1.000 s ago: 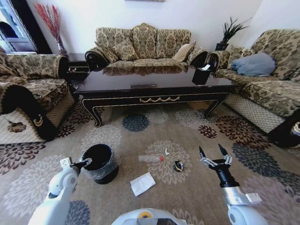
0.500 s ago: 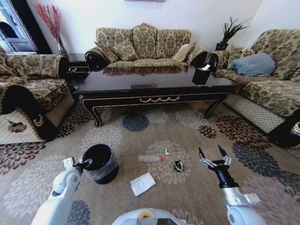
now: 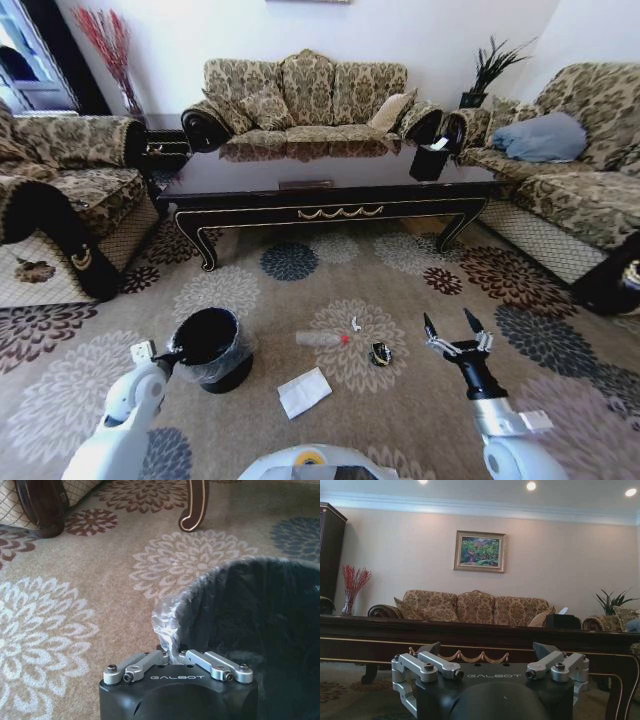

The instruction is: Move to the front of the table and pick up the trash from the floor, then place it into the trash bin.

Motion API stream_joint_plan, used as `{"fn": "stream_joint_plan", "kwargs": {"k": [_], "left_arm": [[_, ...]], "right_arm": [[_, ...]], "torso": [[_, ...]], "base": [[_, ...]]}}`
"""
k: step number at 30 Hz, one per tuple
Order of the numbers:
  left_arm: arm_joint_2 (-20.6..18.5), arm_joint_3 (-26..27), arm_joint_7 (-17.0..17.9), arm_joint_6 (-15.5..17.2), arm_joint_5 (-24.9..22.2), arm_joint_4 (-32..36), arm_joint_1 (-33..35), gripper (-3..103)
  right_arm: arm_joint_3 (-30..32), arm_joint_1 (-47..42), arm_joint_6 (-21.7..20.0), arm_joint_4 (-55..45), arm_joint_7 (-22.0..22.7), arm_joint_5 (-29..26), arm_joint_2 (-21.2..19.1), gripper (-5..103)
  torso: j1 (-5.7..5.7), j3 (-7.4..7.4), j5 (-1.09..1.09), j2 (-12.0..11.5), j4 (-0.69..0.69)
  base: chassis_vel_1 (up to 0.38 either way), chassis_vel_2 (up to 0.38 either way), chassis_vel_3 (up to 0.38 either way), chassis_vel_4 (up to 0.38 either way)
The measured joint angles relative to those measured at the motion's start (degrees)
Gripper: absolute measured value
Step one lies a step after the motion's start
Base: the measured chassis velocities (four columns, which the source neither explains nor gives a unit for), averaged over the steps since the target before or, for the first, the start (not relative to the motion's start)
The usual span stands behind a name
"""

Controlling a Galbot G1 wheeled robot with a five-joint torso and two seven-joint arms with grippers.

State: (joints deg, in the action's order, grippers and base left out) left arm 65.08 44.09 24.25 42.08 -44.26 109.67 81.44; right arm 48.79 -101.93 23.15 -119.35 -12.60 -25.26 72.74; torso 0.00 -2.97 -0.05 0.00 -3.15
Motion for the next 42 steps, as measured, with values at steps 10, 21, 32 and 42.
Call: {"fn": "stream_joint_plan", "kwargs": {"k": [10, 21, 32, 42], "left_arm": [[-0.7, 3.1, 0.1, -0.3, 0.0, 4.3, 2.6, 2], [-0.2, 7.5, 0.2, -0.3, -1.4, 13.6, 7.4, 2], [0.4, 13.4, 0.3, 0.1, -3.5, 20.1, 12.5, 2], [0.8, 16.4, 0.3, 0.1, -4.8, 22.6, 14.5, 2]], "right_arm": [[-3.2, 3.4, -0.4, 5.7, 2.4, -2.4, -0.9, 100], [-11.3, 8.9, -6.9, 12.2, 5.1, -10.4, -4.3, 100], [-21.2, 18.4, -15.0, 27.7, 1.1, -28.4, -10.6, 100], [-24.4, 24.0, -16.4, 40.0, -2.7, -28.9, -10.7, 100]], "torso": [[0.0, 0.0, 0.04, 0.0, 0.01], [0.0, 0.0, 0.06, 0.0, 0.01], [0.0, 0.0, 0.06, 0.0, 0.01], [0.0, 0.0, 0.05, 0.0, 0.01]], "base": [[0.0, 0.0, 0.0, 0.0], [0.0, 0.0, 0.0, 0.0], [0.0, 0.0, 0.0, 0.0], [0.0, 0.0, 0.0, 0.0]]}}
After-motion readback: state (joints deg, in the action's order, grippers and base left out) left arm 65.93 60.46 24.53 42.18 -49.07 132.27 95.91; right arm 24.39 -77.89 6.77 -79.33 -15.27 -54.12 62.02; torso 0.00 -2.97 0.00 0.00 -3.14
